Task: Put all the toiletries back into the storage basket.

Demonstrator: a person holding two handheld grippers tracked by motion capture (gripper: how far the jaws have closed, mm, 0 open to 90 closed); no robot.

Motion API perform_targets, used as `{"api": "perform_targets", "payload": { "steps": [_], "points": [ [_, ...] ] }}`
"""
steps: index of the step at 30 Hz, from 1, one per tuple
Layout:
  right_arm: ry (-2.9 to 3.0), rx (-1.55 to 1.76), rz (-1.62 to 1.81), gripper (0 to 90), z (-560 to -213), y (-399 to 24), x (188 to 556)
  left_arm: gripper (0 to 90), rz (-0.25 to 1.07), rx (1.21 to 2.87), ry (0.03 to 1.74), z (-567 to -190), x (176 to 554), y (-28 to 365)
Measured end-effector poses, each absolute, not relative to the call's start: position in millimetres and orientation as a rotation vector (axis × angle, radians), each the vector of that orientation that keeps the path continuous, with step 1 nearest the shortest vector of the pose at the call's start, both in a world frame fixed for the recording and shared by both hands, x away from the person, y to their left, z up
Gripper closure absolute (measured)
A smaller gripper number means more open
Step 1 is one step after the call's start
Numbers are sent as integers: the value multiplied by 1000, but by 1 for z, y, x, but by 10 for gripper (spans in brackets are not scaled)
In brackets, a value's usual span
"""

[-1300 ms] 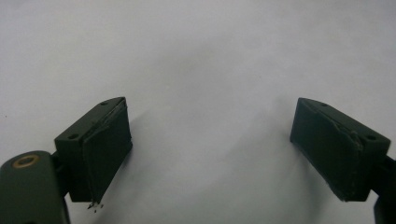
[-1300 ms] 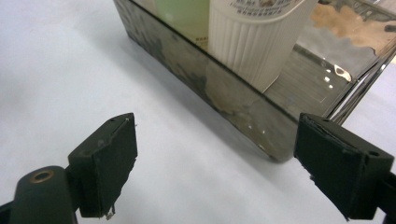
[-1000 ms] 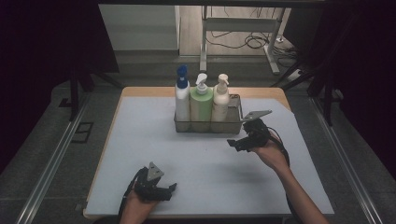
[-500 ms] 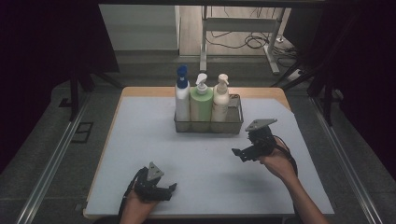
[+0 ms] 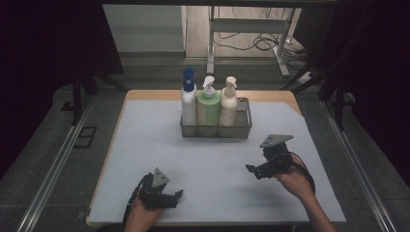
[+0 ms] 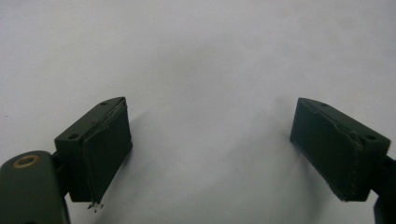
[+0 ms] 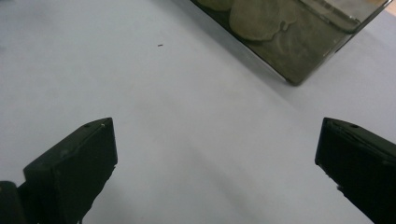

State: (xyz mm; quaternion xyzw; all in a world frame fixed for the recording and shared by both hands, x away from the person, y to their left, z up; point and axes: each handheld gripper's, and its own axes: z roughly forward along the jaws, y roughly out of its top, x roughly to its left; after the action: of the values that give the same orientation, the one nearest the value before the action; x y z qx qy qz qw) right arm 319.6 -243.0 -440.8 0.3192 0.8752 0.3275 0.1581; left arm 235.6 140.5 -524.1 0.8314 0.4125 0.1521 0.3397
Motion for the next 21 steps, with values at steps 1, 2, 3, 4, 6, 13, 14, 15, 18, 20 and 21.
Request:
{"api": "perform_targets", "payload": {
  "steps": [1, 2, 3, 4, 6, 13, 14, 15, 18, 20, 21],
  "points": [
    [2500, 919, 942, 0, -444, -245, 317, 123, 396, 2165, 1074, -524, 236, 140],
    [2498, 923, 940, 0, -446, -247, 316, 123, 396, 2165, 1074, -524, 236, 141],
    [2498, 923, 940, 0, -446, -247, 316, 123, 396, 2165, 1074, -524, 236, 141],
    [2497, 932, 937, 0, -448, -248, 315, 123, 397, 2164, 1074, -524, 236, 140],
    [2488, 942, 939, 0, -455, -253, 311, 123, 396, 2164, 1074, -524, 236, 140],
    [2455, 981, 962, 0, -472, -263, 298, 124, 397, 2164, 1074, -524, 236, 140],
    [2455, 981, 962, 0, -472, -263, 298, 124, 397, 2164, 1074, -524, 236, 140],
    [2446, 990, 964, 0, -476, -265, 295, 123, 397, 2158, 1076, -524, 235, 140],
    [2437, 1008, 978, 0, -481, -267, 291, 123, 397, 2158, 1076, -524, 235, 140],
    [2427, 1021, 985, 0, -489, -269, 287, 124, 397, 2159, 1076, -524, 235, 140],
    [2425, 1025, 986, 0, -492, -270, 287, 124, 397, 2159, 1076, -524, 235, 140]
  ]
}}
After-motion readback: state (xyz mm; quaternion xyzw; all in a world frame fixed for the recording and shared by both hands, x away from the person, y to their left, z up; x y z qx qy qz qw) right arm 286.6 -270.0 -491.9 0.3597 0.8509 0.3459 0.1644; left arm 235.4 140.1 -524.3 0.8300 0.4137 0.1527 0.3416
